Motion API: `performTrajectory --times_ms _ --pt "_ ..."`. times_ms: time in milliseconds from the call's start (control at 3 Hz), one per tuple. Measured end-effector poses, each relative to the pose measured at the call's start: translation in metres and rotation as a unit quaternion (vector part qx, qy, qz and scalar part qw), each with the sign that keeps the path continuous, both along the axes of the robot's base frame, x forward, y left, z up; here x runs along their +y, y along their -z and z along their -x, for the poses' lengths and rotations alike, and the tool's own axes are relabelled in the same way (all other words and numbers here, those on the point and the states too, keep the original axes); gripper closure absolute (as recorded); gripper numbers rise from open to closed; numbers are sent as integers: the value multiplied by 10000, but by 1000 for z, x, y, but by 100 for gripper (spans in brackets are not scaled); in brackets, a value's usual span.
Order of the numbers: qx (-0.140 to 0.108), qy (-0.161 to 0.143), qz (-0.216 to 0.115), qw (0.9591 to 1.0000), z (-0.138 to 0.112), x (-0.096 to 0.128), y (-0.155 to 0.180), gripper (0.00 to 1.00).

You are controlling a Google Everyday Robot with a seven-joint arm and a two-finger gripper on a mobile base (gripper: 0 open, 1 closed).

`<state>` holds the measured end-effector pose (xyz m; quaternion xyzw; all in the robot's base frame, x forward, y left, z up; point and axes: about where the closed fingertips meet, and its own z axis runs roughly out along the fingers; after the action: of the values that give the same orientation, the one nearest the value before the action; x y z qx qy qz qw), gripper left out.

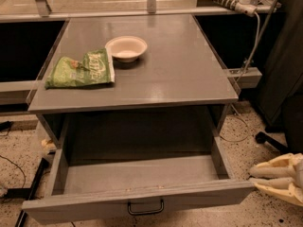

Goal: Close top drawer

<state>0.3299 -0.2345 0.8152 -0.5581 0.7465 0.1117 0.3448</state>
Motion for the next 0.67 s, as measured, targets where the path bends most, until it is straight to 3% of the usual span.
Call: performTrajectory --times_ms 333,667 --pt "-1 -4 1 10000 0 0 0 91" --pt "120 -55 49 9999 6 13 19 100"
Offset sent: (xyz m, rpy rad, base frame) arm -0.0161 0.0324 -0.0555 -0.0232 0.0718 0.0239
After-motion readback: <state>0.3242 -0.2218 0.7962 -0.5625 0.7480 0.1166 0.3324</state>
